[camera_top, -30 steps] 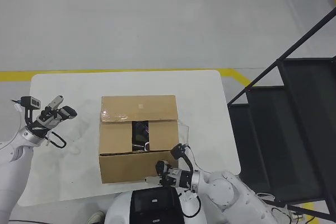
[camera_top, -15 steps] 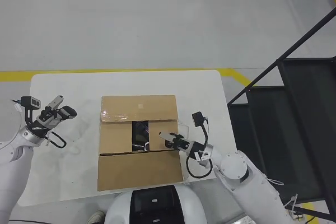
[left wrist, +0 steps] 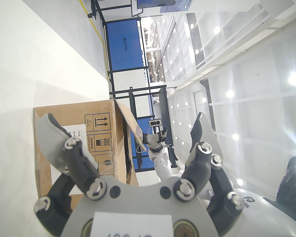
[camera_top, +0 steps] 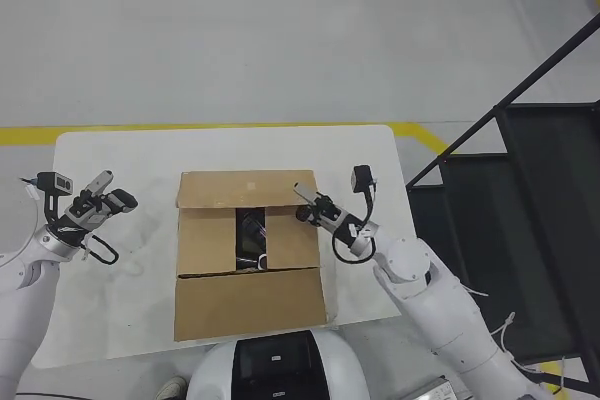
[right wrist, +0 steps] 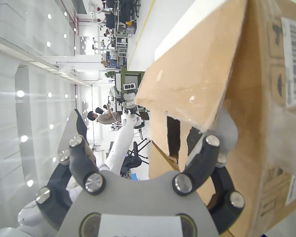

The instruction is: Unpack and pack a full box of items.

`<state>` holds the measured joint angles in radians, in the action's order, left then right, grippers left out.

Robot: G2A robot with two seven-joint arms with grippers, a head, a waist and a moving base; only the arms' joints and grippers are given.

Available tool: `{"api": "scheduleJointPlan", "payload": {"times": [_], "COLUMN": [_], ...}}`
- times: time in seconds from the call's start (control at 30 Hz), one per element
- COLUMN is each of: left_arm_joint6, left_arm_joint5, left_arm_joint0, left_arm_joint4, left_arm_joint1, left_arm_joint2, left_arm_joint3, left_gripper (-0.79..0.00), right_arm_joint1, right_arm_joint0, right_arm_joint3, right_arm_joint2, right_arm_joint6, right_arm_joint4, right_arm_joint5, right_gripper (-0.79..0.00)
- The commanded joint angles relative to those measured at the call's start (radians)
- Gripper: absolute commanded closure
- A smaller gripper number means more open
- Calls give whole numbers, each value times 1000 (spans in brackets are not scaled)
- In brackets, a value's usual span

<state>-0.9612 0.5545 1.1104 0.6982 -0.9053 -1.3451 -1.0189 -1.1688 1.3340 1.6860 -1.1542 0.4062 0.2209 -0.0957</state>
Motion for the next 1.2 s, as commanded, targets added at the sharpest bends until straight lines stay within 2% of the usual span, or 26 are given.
{"api": "scheduleJointPlan", "payload": {"times": [0.0, 0.23, 0.43, 0.67, 0.87, 1.17], "left_arm_joint6": [0, 0, 0, 0, 0, 0], "left_arm_joint5": [0, 0, 0, 0, 0, 0], "left_arm_joint0": [0, 0, 0, 0, 0, 0], "left_arm_joint4": [0, 0, 0, 0, 0, 0], "left_arm_joint1": [0, 0, 0, 0, 0, 0], "left_arm_joint2": [0, 0, 0, 0, 0, 0], "left_arm_joint3": [0, 0, 0, 0, 0, 0], "left_gripper": [-785, -785, -785, -785, -785, -785], "right_arm_joint1": [-3, -32, -67, -111, -145, -188], "right_arm_joint0": [-30, -193, -352, -491, -561, -592], "right_arm_joint3": [-8, -108, -260, -445, -583, -736], "right_arm_joint2": [-5, 37, 113, 199, 263, 311], "right_arm_joint6": [-26, -139, -197, -264, -276, -278], "right_arm_joint4": [-13, -35, -76, -127, -165, -160], "right_arm_joint5": [-3, 2, 19, 45, 70, 33], "right_gripper": [-785, -785, -785, -785, -785, -785]}}
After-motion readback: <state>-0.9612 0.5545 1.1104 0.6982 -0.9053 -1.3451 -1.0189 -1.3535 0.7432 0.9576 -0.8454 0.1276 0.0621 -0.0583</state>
